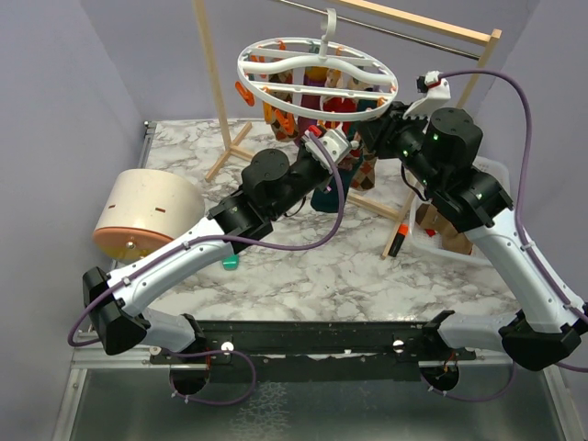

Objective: Clip the socks to the hanger
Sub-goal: Clamp the sock onto the hanger.

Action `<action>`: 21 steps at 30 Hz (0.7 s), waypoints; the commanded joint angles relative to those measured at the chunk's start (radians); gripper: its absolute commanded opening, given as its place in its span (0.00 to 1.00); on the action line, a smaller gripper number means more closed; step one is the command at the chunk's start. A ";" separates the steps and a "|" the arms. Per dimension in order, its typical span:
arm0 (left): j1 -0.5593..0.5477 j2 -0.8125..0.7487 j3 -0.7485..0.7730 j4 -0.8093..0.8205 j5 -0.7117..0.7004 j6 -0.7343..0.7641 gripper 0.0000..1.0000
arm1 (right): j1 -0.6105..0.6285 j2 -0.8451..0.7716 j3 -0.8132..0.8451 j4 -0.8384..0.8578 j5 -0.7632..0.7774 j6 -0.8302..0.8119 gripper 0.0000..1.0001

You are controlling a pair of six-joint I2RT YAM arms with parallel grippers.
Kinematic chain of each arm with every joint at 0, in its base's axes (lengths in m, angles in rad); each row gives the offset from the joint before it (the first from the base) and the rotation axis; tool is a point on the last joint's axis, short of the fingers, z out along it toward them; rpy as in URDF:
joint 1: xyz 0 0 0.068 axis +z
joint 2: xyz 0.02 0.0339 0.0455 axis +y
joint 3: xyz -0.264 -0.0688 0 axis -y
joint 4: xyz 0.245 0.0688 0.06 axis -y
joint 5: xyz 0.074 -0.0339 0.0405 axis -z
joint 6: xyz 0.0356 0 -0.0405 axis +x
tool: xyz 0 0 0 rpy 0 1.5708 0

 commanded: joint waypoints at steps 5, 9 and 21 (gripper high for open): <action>0.001 0.013 0.038 -0.027 -0.055 0.014 0.00 | 0.003 0.019 -0.021 -0.010 -0.006 -0.037 0.00; 0.001 0.019 0.040 -0.029 -0.068 0.022 0.00 | 0.003 0.026 -0.011 -0.028 -0.035 -0.044 0.00; 0.001 0.002 0.004 0.002 -0.057 0.023 0.00 | 0.004 -0.001 -0.033 -0.014 -0.067 -0.035 0.23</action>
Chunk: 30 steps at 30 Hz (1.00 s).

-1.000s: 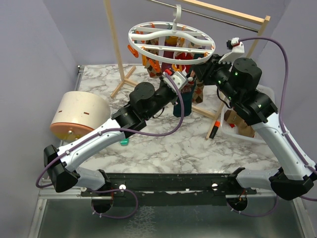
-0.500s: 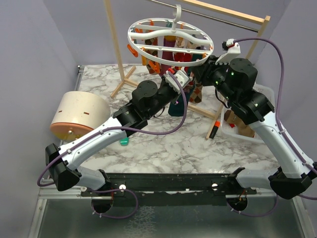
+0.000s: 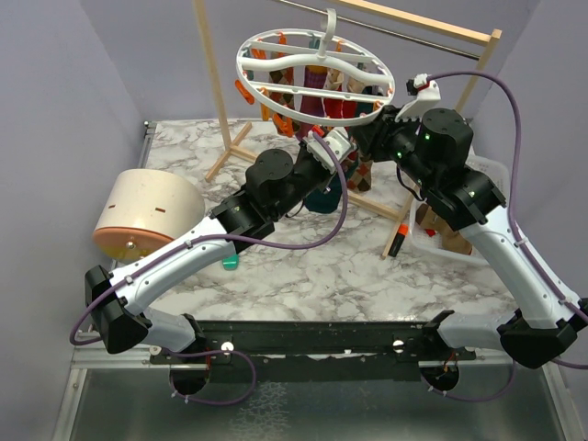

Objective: Clip the socks to the hanger
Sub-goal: Clamp the sock onto the hanger.

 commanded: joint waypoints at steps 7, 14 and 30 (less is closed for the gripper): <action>0.001 -0.019 -0.008 0.029 -0.012 0.012 0.00 | 0.003 -0.023 -0.005 -0.018 -0.035 -0.001 0.37; 0.000 -0.031 -0.026 0.030 -0.017 0.015 0.00 | 0.003 -0.024 0.016 -0.030 -0.034 0.004 0.60; 0.001 -0.041 -0.017 0.040 -0.022 0.023 0.00 | 0.003 -0.084 0.040 -0.081 -0.074 0.011 0.83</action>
